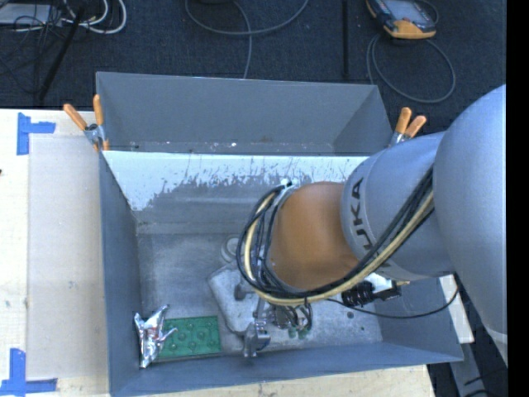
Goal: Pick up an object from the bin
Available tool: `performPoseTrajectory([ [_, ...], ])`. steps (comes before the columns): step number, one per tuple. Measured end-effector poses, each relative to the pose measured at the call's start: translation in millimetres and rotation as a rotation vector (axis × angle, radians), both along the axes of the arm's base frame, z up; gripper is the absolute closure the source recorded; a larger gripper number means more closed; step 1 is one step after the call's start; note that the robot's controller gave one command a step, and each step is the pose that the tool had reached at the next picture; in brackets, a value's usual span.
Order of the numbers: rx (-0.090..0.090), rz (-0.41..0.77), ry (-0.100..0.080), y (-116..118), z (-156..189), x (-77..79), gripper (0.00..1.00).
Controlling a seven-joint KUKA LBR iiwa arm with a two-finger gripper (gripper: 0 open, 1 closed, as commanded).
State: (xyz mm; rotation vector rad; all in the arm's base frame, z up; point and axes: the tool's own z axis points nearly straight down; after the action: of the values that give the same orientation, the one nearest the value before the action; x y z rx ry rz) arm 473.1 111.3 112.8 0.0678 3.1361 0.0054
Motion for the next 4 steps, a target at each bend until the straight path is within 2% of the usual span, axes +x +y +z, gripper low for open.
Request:
performPoseTrajectory([
  [1, 0.012, -0.208, -0.017, -1.1, -17.7, 14.4, 0.00],
  [2, -0.002, -0.155, -0.010, -128.4, -12.3, 28.5, 0.00],
  [3, -0.001, -0.081, -0.030, -131.7, -16.5, 28.4, 0.00],
  [4, -0.004, -0.009, 0.004, -153.9, 15.5, -0.1, 0.00],
])
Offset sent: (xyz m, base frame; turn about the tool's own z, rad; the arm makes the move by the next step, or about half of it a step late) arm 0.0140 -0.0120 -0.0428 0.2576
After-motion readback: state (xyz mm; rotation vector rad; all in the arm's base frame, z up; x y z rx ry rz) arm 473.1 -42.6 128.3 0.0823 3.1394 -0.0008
